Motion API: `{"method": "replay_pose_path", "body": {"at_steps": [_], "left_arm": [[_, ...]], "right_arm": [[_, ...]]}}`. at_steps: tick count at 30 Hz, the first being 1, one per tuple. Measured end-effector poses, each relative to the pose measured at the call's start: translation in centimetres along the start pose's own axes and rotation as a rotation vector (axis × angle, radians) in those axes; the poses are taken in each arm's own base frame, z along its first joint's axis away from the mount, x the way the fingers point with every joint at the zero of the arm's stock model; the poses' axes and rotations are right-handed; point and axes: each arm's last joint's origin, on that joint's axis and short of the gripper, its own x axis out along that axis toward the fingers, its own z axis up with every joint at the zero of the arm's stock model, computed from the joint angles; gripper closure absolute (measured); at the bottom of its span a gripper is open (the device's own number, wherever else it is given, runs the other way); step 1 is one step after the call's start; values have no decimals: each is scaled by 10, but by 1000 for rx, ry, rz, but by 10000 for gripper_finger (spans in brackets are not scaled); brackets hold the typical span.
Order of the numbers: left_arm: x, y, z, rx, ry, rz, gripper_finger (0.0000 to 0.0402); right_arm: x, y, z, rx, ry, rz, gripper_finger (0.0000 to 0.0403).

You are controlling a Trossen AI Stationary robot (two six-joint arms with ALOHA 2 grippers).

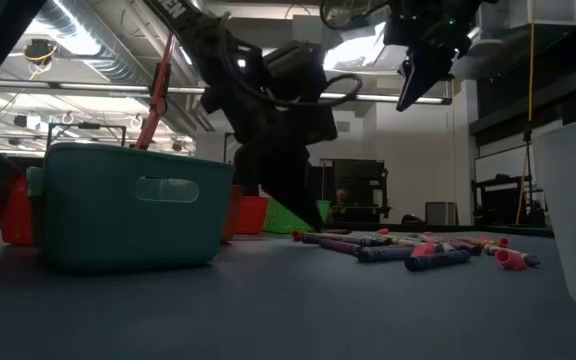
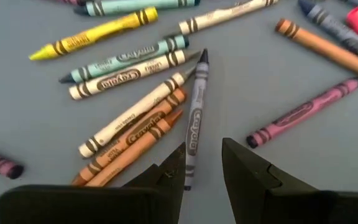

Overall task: Sort crayons
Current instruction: Put the blue crayon into the right red basket

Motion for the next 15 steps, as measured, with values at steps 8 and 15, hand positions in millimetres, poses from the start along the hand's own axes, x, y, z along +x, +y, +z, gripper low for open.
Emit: {"method": "replay_pose_path", "body": {"at_steps": [8,15], "left_arm": [[4,1,-3,-4,24,26,314],[11,1,-7,-10,36,22,314]], "right_arm": [[0,0,0,0,-1,-1,279],[2,2,-5,8,24,13,279]]}}
